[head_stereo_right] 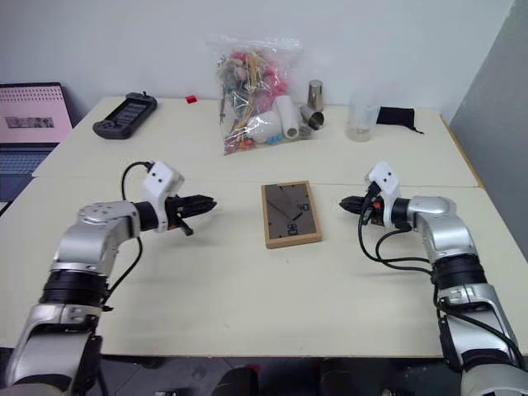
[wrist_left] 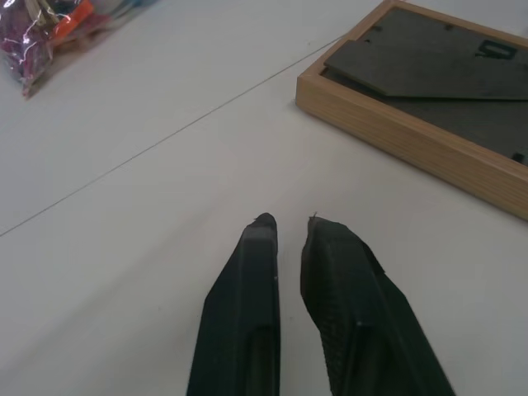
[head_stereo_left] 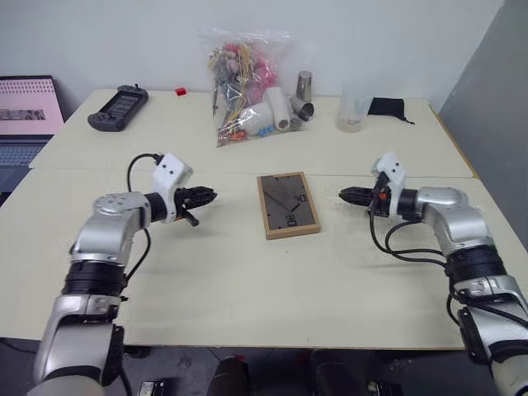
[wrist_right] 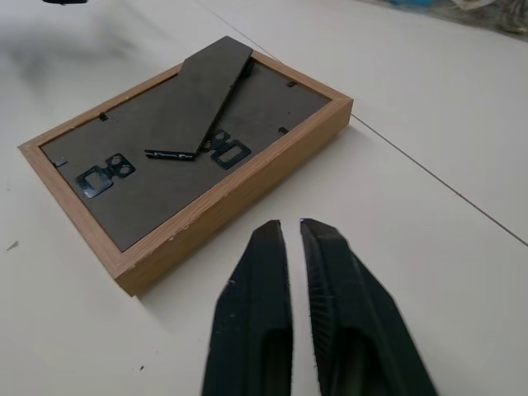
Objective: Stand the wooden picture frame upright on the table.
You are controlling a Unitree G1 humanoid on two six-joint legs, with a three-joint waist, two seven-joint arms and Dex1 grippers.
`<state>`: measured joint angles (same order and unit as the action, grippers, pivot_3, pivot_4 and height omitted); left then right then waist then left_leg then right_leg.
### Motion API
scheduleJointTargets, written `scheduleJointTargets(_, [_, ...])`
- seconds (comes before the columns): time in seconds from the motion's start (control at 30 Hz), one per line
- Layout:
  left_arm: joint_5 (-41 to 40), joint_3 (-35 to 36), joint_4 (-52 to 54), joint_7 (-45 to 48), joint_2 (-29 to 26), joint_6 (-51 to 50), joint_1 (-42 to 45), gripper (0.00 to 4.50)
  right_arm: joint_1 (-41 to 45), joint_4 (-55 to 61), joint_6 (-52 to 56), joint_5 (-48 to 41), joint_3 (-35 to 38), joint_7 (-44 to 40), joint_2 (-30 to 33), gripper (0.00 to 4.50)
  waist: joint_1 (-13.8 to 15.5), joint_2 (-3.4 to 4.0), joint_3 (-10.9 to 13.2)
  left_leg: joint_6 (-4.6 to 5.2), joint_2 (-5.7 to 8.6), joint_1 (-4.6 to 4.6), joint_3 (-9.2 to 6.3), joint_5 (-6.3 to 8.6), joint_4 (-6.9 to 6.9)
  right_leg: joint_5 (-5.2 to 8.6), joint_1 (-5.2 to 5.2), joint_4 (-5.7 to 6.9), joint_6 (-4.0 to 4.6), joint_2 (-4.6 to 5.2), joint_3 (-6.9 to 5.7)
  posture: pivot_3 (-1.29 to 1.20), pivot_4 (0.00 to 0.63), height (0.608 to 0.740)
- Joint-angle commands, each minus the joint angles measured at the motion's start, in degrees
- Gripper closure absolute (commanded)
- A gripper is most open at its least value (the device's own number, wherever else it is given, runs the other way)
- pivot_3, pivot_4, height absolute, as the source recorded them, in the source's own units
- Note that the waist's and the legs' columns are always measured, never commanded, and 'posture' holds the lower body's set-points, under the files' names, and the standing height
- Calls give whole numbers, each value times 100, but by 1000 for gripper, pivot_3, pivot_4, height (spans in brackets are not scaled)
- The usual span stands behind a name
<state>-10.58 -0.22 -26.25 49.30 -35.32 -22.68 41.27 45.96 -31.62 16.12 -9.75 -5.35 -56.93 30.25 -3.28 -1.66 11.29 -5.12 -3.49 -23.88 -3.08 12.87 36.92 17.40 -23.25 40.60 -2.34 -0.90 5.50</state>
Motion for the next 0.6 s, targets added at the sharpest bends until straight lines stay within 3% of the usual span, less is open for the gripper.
scheduleJointTargets(0.03, [286,-152,-790,-241,375,652,488,4473,360,-600,-558,405,-136,441,-285,4500,-3,0,0,0,0,1,0,0,1,0,0,2,0,0,0,0,150,740])
scheduleJointTargets(0.33, [749,-526,-2123,-318,1203,1201,1077,4473,769,-1734,-1254,861,-312,1065,-1253,4500,-32,0,0,-1,1,1,2,-1,-2,0,-5,17,1,1,0,0,150,740])
scheduleJointTargets(0.6, [816,-793,-1359,388,1121,968,765,4473,237,-673,-966,741,-447,545,-1425,4500,-51,1,0,-2,1,3,0,-1,-2,0,-5,24,1,1,-2,0,150,740])
